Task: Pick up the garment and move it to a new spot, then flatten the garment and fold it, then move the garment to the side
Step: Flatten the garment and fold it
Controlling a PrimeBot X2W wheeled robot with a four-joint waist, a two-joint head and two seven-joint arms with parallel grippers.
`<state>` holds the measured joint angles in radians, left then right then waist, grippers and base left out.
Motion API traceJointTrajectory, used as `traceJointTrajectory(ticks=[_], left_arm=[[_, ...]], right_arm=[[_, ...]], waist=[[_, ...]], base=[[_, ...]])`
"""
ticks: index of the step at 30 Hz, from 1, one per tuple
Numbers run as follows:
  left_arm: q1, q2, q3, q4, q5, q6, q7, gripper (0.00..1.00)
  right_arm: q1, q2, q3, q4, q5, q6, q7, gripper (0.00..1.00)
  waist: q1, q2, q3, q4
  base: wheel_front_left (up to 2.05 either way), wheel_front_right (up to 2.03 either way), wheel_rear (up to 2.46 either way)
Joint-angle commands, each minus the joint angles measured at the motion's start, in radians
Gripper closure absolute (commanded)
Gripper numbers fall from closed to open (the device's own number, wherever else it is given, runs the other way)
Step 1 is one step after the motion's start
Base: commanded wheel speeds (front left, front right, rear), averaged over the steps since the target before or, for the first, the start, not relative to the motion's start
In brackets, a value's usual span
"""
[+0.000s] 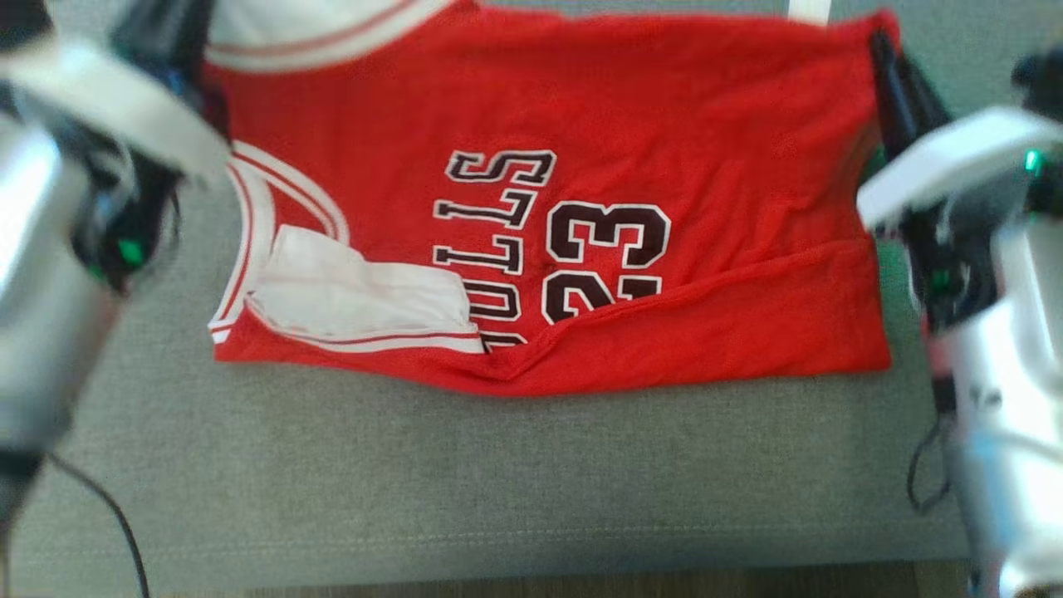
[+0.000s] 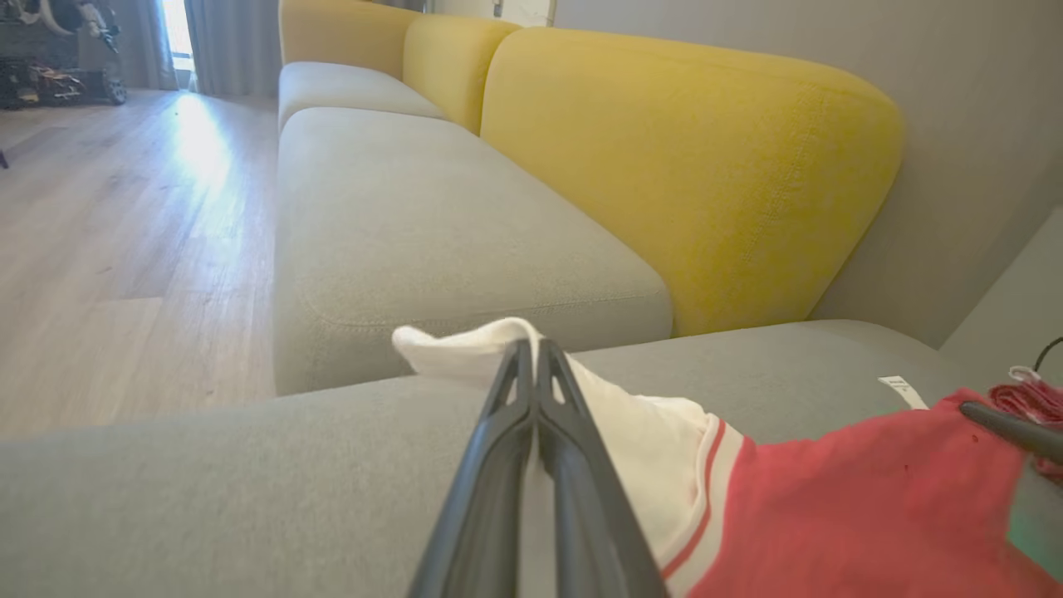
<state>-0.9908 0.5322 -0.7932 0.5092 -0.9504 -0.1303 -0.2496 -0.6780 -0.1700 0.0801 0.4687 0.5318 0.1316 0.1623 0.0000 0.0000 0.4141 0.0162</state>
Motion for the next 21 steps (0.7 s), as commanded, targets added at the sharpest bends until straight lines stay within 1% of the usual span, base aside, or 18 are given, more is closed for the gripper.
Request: traceJointTrajectory(ticks=[1, 6, 8, 10, 14, 16, 17, 20, 21], left_arm=[[0.067, 0.052, 0.094, -0.089, 0.048, 0.017, -0.012, 1.00], [0.361, 0.026, 0.243, -0.300, 0.153, 0.070, -0.012, 1.00], [0.467, 0.003, 0.288, -0.356, 0.170, 0.078, -0.012, 1.00], [0.551, -0.020, 0.313, -0.386, 0.189, 0.076, -0.012, 1.00], [0.650, -0.077, 0.359, -0.384, 0.196, 0.054, -0.012, 1.00], [0.675, -0.105, 0.373, -0.358, 0.198, 0.040, -0.012, 1.00], [0.675, -0.105, 0.373, -0.358, 0.198, 0.040, -0.012, 1.00], [0.704, -0.142, 0.389, -0.307, 0.190, 0.023, -0.012, 1.00], [0.711, -0.152, 0.387, -0.287, 0.185, 0.018, -0.012, 1.00]], right_arm=[[0.066, 0.007, 0.005, -0.074, 0.027, -0.001, -0.004, 1.00], [0.229, 0.016, -0.025, -0.192, 0.067, -0.001, 0.010, 1.00], [0.283, 0.025, -0.039, -0.225, 0.076, -0.001, 0.022, 1.00], [0.329, 0.036, -0.050, -0.252, 0.082, -0.001, 0.027, 1.00], [0.396, 0.059, -0.072, -0.286, 0.083, -0.001, 0.023, 1.00], [0.423, 0.071, -0.083, -0.296, 0.081, -0.001, 0.017, 1.00], [0.423, 0.071, -0.083, -0.296, 0.081, -0.001, 0.017, 1.00], [0.456, 0.083, -0.082, -0.305, 0.060, -0.001, 0.003, 1.00], [0.467, 0.087, -0.079, -0.305, 0.056, -0.001, -0.003, 0.97]], waist=[[0.0000, 0.0000, -0.013, 0.010], [0.0000, 0.0000, -0.032, 0.024], [0.0000, 0.0000, -0.035, 0.028], [0.0000, 0.0000, -0.035, 0.032], [0.0000, 0.0000, -0.034, 0.038], [0.0000, 0.0000, -0.033, 0.040], [0.0000, 0.0000, -0.033, 0.040], [0.0000, 0.0000, -0.037, 0.034], [0.0000, 0.0000, -0.040, 0.032]], base=[[0.00, 0.00, 0.00], [0.00, 0.00, 0.00], [0.00, 0.00, 0.00], [0.00, 0.00, 0.00], [0.00, 0.00, 0.00], [0.00, 0.00, 0.00], [0.00, 0.00, 0.00], [0.00, 0.00, 0.00], [0.00, 0.00, 0.00]])
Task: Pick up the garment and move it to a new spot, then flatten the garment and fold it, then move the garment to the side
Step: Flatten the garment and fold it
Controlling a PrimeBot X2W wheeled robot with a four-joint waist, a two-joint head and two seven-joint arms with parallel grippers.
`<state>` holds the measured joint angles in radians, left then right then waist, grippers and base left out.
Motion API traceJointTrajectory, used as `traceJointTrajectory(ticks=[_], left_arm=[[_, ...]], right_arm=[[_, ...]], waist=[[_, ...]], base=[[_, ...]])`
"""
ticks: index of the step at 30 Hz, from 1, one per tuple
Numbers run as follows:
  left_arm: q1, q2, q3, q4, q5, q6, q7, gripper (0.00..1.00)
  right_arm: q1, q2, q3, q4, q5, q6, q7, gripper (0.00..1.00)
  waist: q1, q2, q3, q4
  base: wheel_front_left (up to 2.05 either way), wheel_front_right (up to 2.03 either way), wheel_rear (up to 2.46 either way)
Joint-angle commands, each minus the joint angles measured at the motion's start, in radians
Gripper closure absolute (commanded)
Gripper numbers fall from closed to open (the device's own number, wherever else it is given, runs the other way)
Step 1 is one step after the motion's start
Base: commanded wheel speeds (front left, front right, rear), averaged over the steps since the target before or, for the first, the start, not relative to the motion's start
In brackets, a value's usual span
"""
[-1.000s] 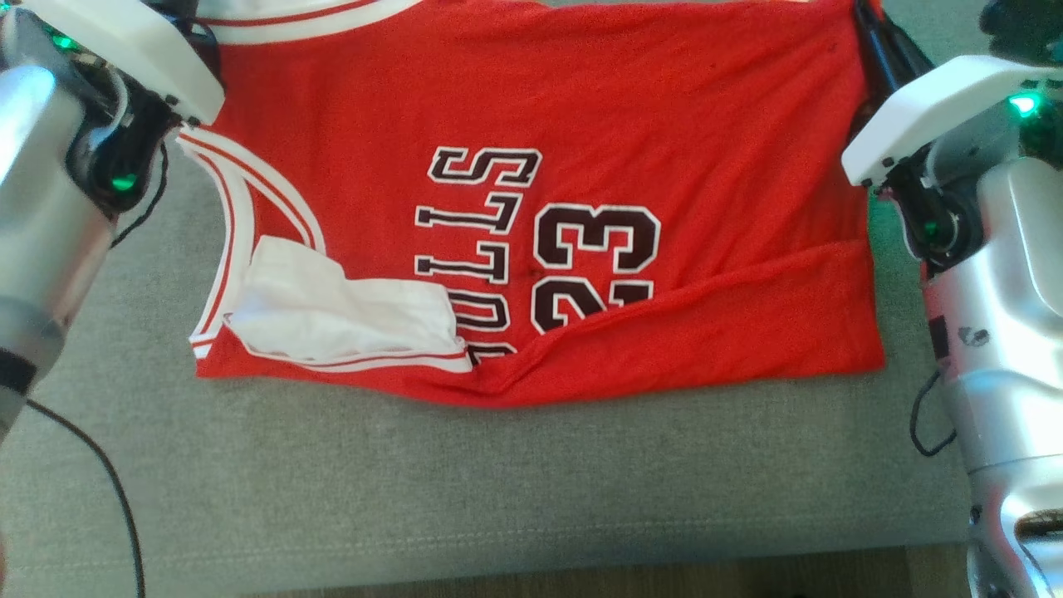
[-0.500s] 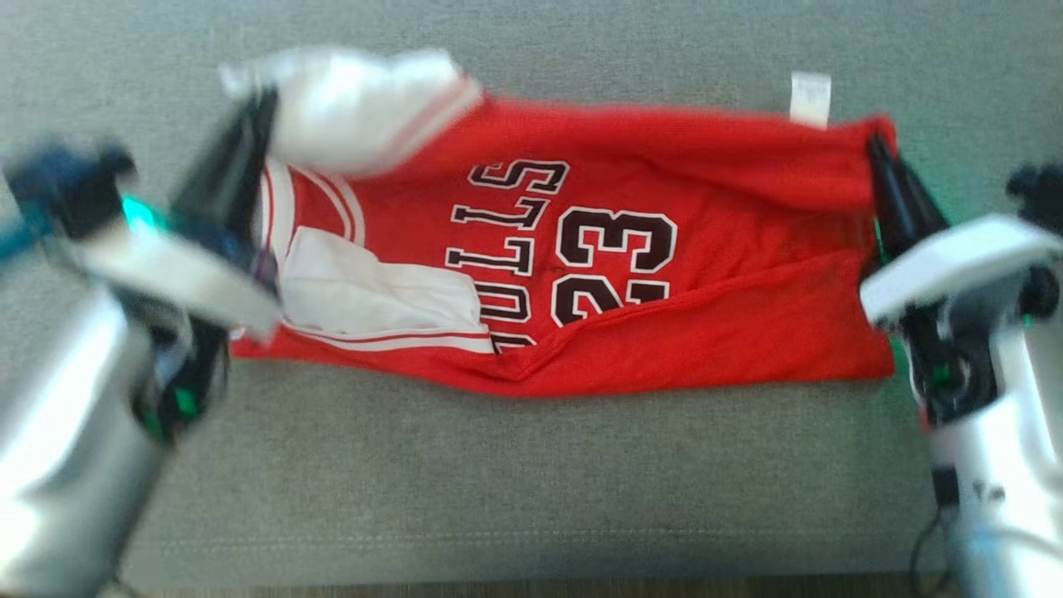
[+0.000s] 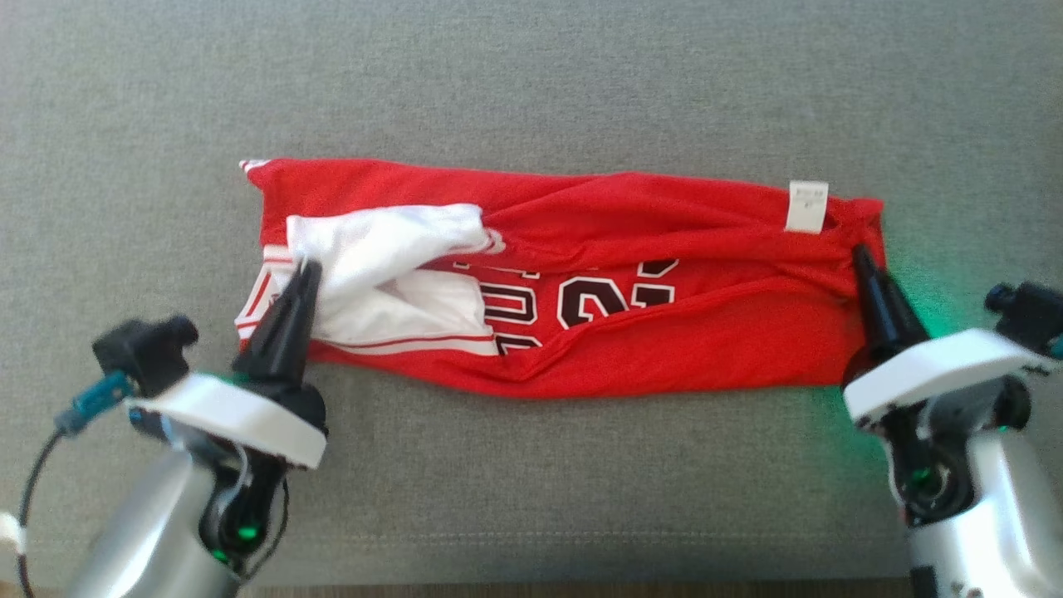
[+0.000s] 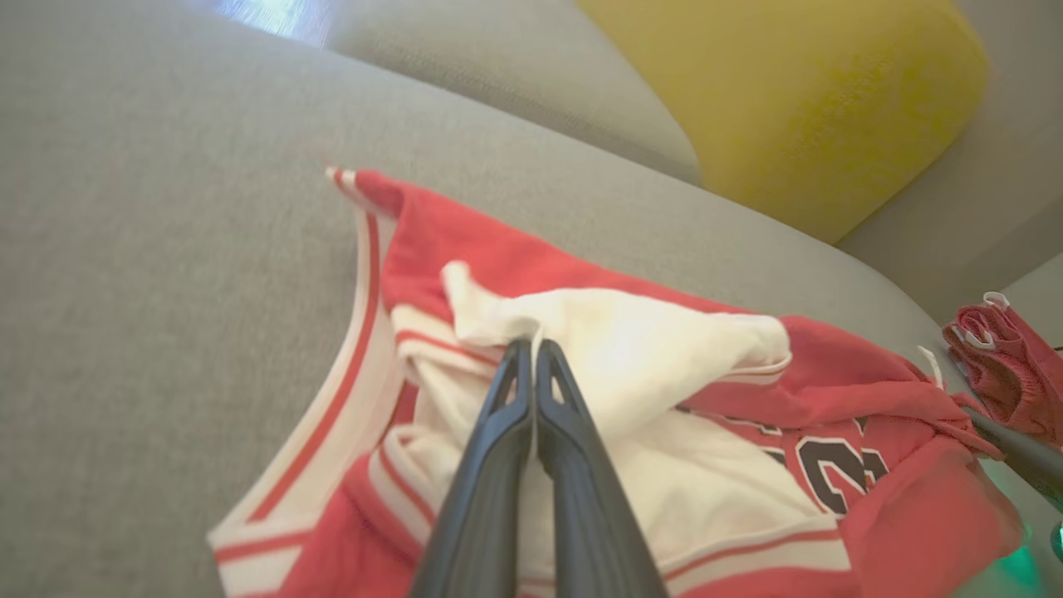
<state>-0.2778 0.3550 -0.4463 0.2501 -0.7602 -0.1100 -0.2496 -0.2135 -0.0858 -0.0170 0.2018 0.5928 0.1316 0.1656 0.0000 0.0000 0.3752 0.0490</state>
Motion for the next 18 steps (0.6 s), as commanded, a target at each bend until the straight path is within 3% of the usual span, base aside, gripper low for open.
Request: traceJointTrajectory(ticks=[1, 2, 3, 8, 18], left_arm=[[0.005, 0.015, 0.042, -0.009, -0.011, -0.006, -0.012, 0.96], [0.011, 0.005, 0.049, 0.007, -0.016, -0.008, -0.012, 0.59], [0.015, -0.003, 0.057, 0.019, -0.013, -0.009, -0.012, 0.00], [0.052, -0.053, 0.145, 0.015, 0.062, 0.000, -0.012, 0.00], [0.173, -0.198, 0.353, -0.183, 0.354, 0.068, -0.012, 0.00]], right_arm=[[0.013, 0.006, 0.022, -0.036, -0.010, -0.001, -0.009, 0.54], [0.022, 0.008, 0.028, -0.034, -0.024, -0.001, -0.016, 0.00], [0.031, 0.010, 0.033, -0.032, -0.035, -0.001, -0.025, 0.00], [0.076, 0.018, 0.051, -0.049, -0.103, -0.001, -0.108, 0.00], [0.127, 0.025, 0.061, -0.189, -0.323, -0.001, -0.281, 0.00]], waist=[[0.0000, 0.0000, -0.005, -0.004], [0.0000, 0.0000, -0.009, -0.007], [0.0000, 0.0000, -0.013, -0.008], [0.0000, 0.0000, -0.043, -0.013], [0.0000, 0.0000, -0.135, -0.017]], base=[[0.00, 0.00, 0.00], [0.00, 0.00, 0.00], [0.00, 0.00, 0.00], [0.00, 0.00, 0.00], [0.00, 0.00, 0.00]])
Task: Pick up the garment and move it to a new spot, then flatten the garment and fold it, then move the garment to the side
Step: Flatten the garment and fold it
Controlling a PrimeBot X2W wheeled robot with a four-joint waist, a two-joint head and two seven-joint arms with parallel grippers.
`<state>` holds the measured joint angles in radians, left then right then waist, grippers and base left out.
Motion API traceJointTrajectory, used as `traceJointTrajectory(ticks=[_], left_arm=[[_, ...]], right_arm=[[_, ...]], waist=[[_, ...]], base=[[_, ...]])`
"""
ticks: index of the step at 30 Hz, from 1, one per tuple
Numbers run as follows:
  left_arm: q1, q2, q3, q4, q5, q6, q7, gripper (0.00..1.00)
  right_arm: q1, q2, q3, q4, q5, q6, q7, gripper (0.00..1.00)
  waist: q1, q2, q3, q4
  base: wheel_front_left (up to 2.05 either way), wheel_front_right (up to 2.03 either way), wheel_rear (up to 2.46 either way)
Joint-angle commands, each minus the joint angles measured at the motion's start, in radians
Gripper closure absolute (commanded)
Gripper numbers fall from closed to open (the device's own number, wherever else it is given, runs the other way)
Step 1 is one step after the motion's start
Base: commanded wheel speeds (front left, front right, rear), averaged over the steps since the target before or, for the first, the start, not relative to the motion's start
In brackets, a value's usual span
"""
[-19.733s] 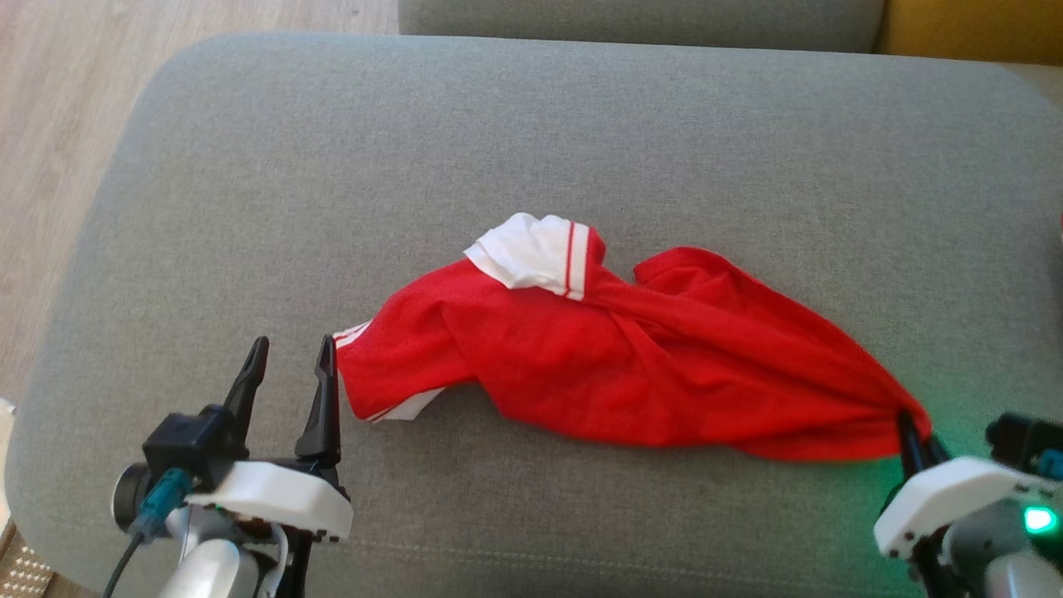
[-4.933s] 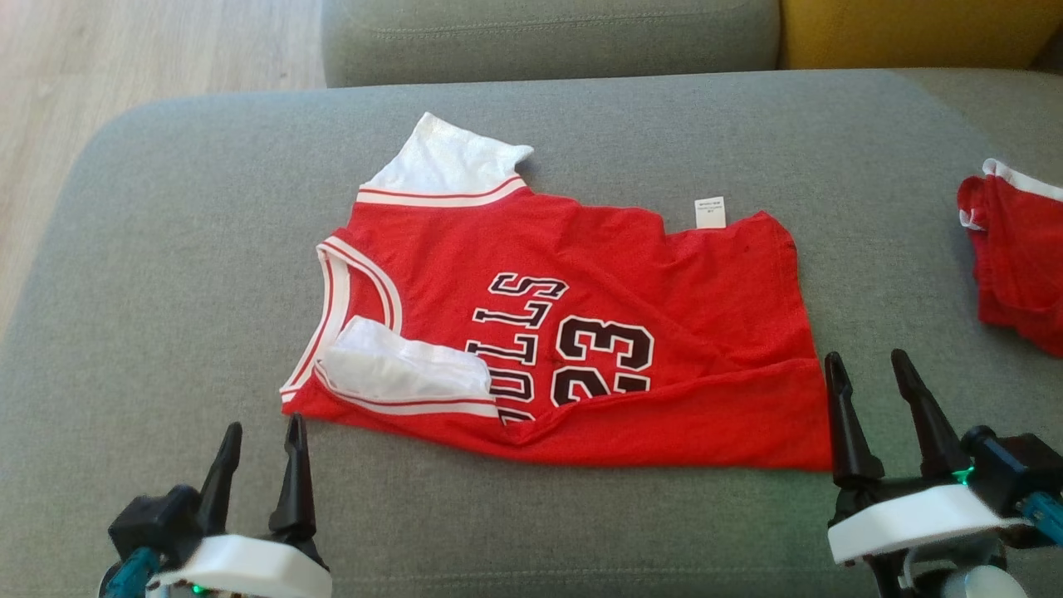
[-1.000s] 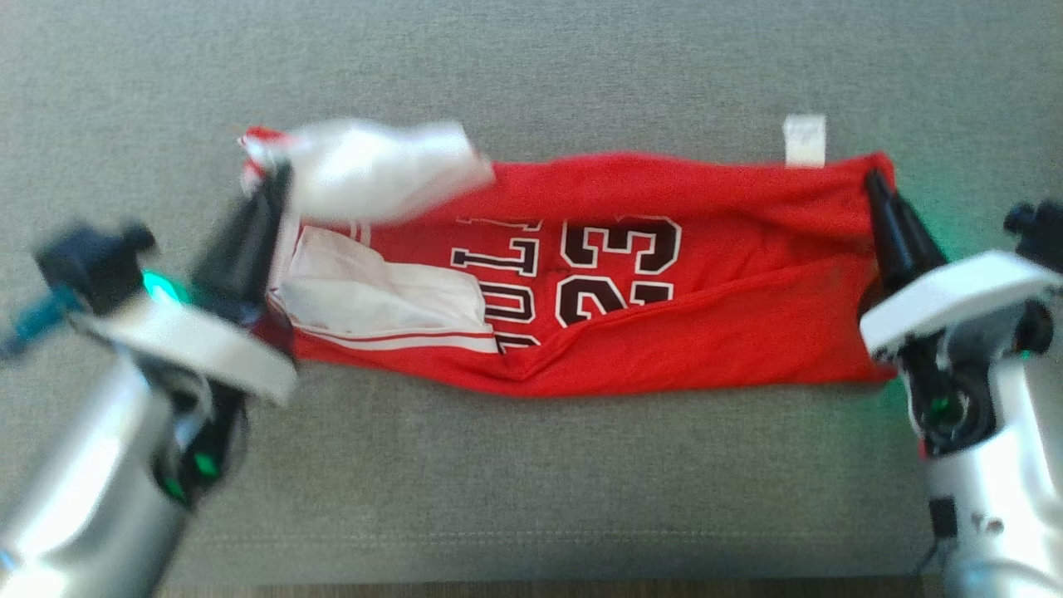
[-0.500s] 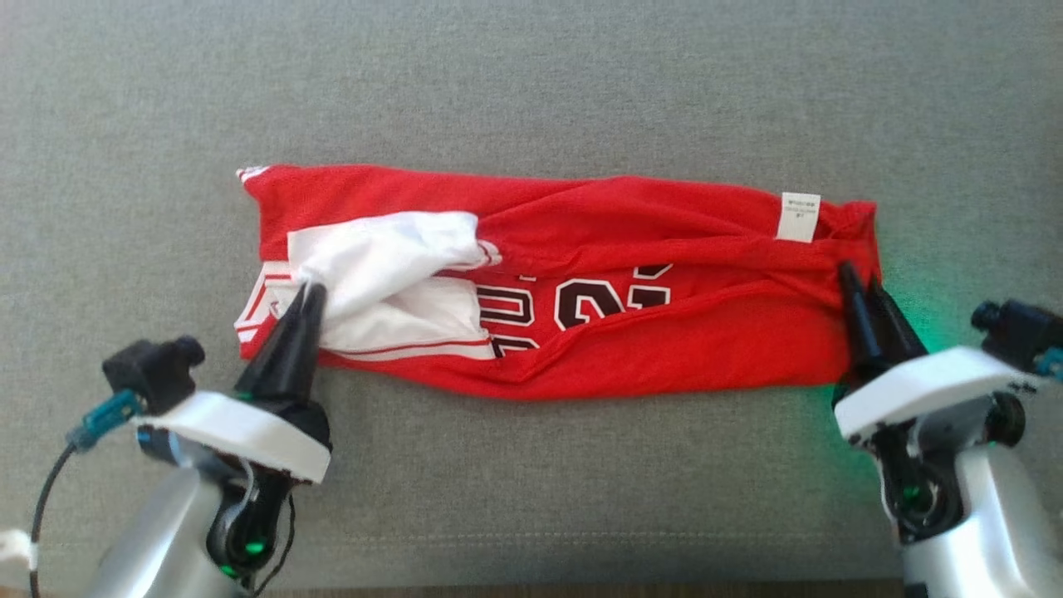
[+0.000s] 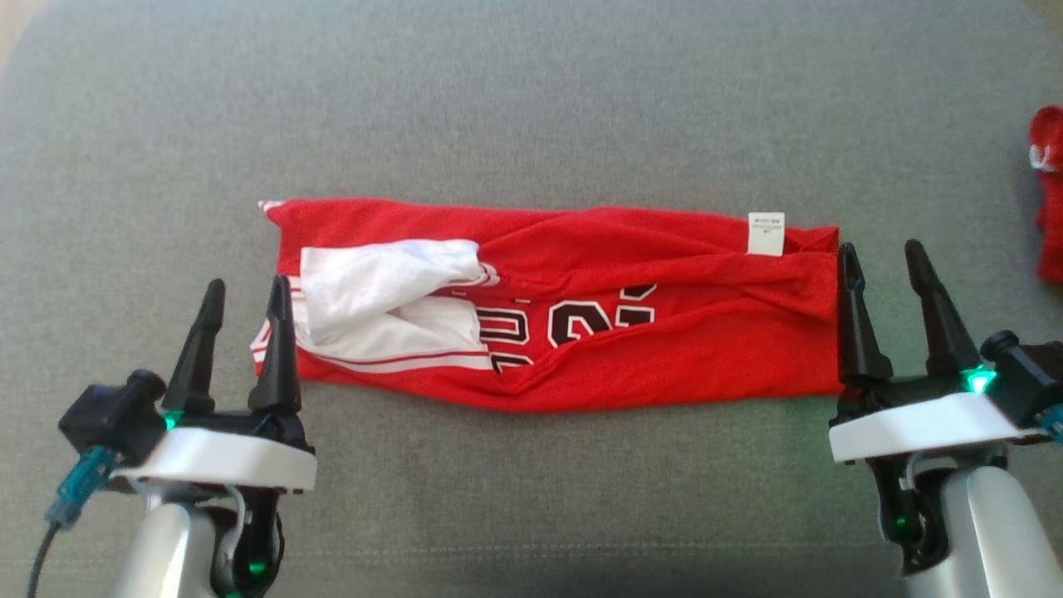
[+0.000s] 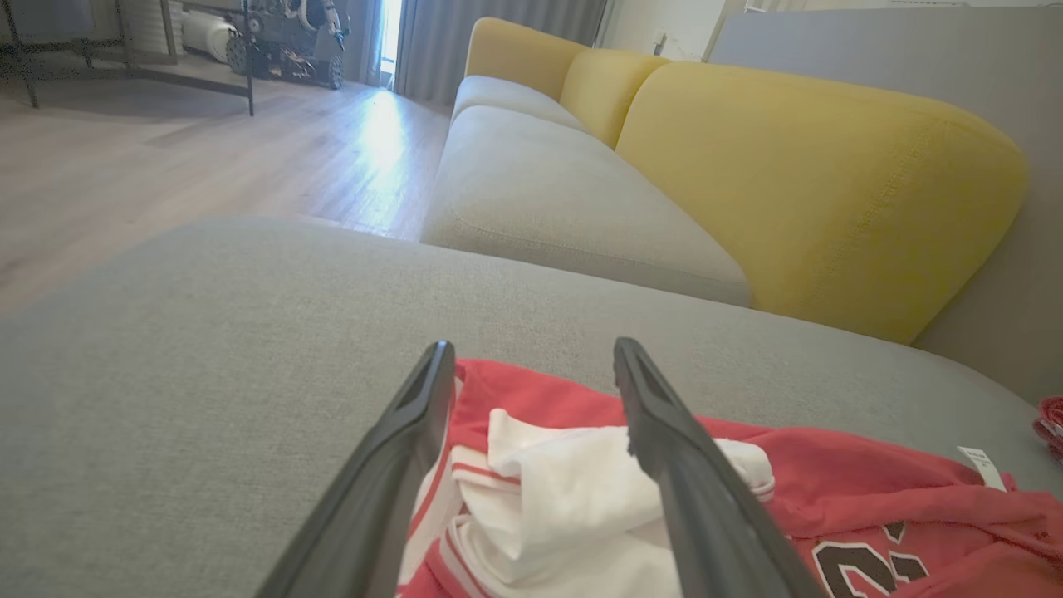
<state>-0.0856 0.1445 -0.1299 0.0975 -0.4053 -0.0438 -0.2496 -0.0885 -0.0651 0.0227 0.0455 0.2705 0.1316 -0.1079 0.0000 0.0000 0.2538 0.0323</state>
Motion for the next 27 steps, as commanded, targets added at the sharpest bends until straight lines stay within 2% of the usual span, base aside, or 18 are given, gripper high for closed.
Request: traceJointTrajectory(ticks=[1, 5, 11, 27], left_arm=[[-0.011, -0.001, 0.049, -0.045, 0.021, 0.005, -0.012, 0.00], [0.029, -0.028, 0.074, -0.075, 0.096, 0.013, -0.012, 0.00], [0.106, -0.032, 0.074, -0.074, 0.179, 0.021, -0.012, 0.00], [0.128, -0.039, 0.090, -0.036, 0.201, 0.012, -0.012, 0.00]], right_arm=[[0.006, 0.003, 0.022, -0.045, -0.023, -0.001, -0.014, 0.00], [0.032, 0.001, 0.033, -0.077, -0.082, -0.001, -0.019, 0.00], [0.103, 0.001, 0.046, -0.092, -0.129, -0.001, 0.001, 0.00], [0.143, 0.009, 0.047, -0.093, -0.121, -0.001, 0.018, 0.00]], waist=[[0.0000, 0.0000, -0.026, -0.001], [0.0000, 0.0000, -0.074, -0.002], [0.0000, 0.0000, -0.133, -0.006], [0.0000, 0.0000, -0.160, 0.001]], base=[[0.00, 0.00, 0.00], [0.00, 0.00, 0.00], [0.00, 0.00, 0.00], [0.00, 0.00, 0.00]])
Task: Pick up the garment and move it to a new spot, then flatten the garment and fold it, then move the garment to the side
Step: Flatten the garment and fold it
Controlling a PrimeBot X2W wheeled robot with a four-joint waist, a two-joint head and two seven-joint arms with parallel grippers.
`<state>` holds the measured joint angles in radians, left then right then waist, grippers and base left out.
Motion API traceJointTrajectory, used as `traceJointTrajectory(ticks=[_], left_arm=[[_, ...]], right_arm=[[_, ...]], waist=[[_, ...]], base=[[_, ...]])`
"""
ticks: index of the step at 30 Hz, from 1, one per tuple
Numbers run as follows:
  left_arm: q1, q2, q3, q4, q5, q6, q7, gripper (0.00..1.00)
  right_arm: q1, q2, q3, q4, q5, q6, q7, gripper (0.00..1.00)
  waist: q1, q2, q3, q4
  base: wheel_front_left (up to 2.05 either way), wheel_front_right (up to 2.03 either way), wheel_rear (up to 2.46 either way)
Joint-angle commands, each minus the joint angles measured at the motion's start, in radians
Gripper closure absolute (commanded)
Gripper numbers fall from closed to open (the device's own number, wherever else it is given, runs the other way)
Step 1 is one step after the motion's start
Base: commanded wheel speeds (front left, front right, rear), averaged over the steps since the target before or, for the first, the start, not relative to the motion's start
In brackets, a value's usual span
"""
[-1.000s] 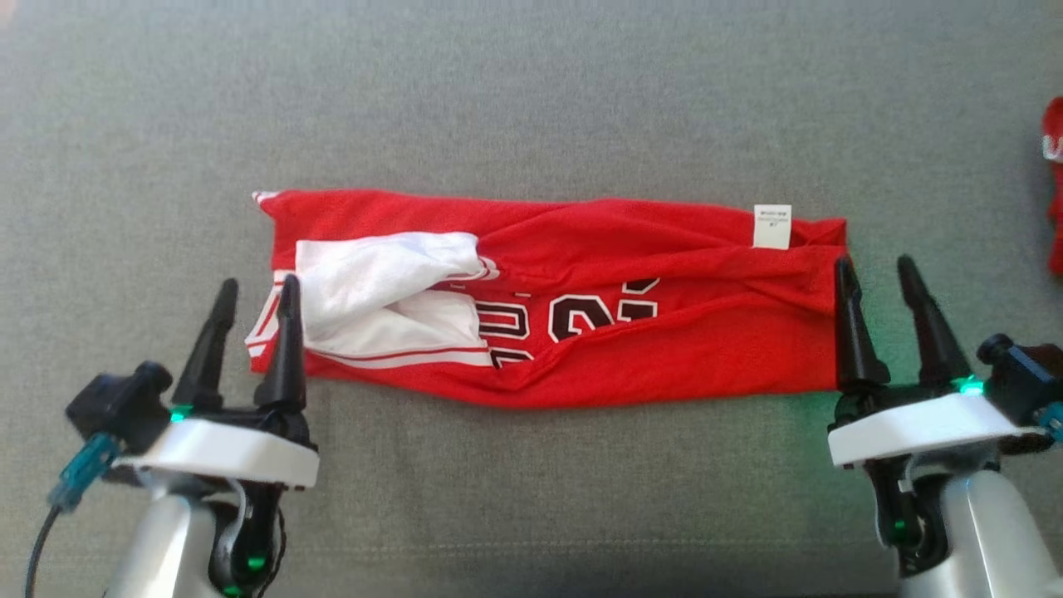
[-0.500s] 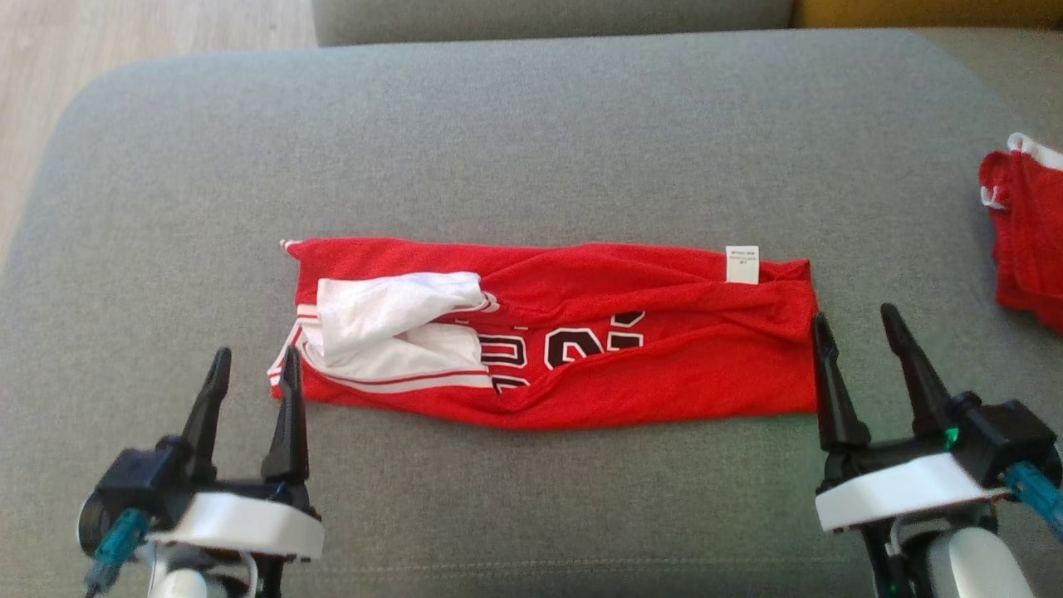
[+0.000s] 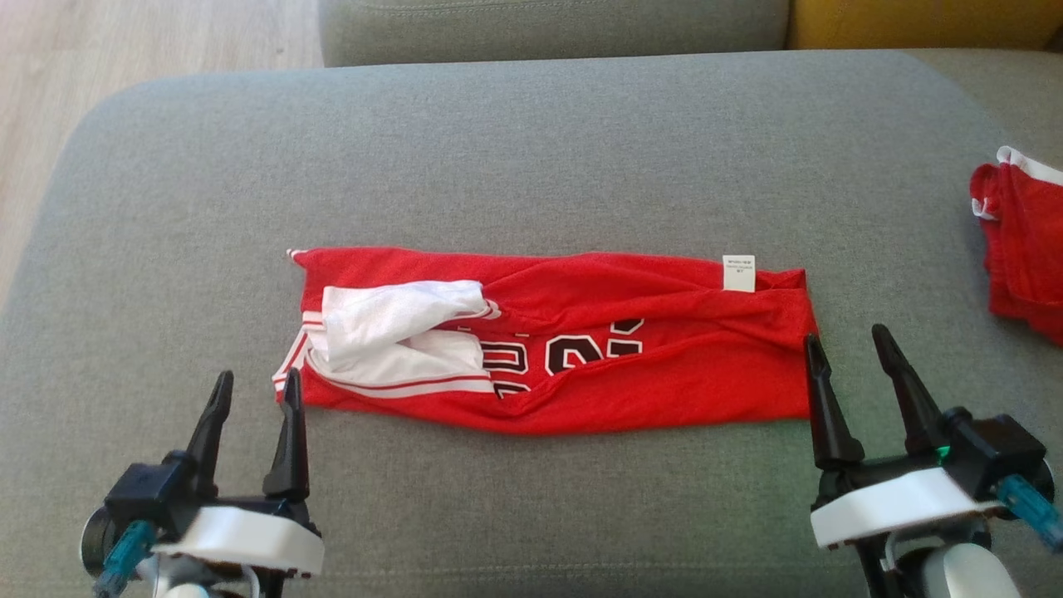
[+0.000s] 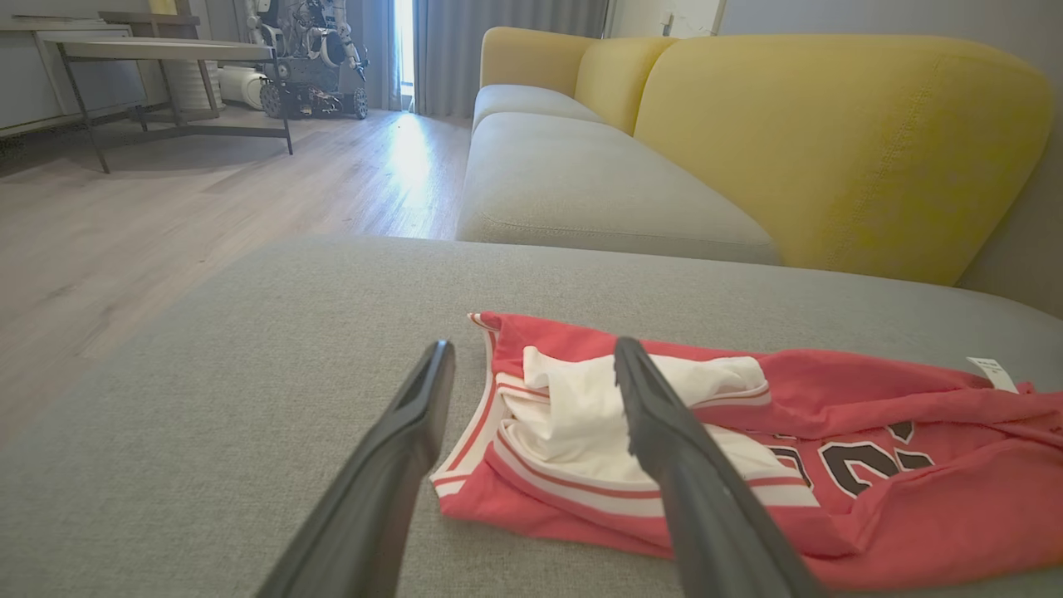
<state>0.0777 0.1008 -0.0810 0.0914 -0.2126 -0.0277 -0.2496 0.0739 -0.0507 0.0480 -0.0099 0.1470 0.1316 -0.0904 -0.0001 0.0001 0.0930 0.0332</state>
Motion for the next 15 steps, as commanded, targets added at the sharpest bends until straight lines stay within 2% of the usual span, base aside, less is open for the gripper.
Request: traceJointTrajectory(ticks=[1, 10, 15], left_arm=[[-0.036, 0.004, 0.042, -0.029, 0.009, -0.004, -0.012, 0.00], [-0.052, 0.001, 0.041, -0.033, 0.019, -0.011, -0.012, 0.00], [-0.078, -0.004, 0.032, -0.044, 0.022, -0.017, -0.012, 0.00]], right_arm=[[-0.020, -0.005, 0.021, -0.038, 0.003, -0.001, 0.001, 0.00], [-0.035, -0.002, 0.015, -0.025, 0.012, -0.001, 0.003, 0.00], [-0.082, -0.006, -0.025, 0.037, 0.016, -0.001, 0.018, 0.00]], waist=[[0.0001, -0.0001, 0.002, 0.000], [0.0001, -0.0001, 0.020, 0.007], [0.0001, -0.0001, 0.058, 0.021]], base=[[0.00, 0.00, 0.00], [0.00, 0.00, 0.00], [0.00, 0.00, 0.00]])
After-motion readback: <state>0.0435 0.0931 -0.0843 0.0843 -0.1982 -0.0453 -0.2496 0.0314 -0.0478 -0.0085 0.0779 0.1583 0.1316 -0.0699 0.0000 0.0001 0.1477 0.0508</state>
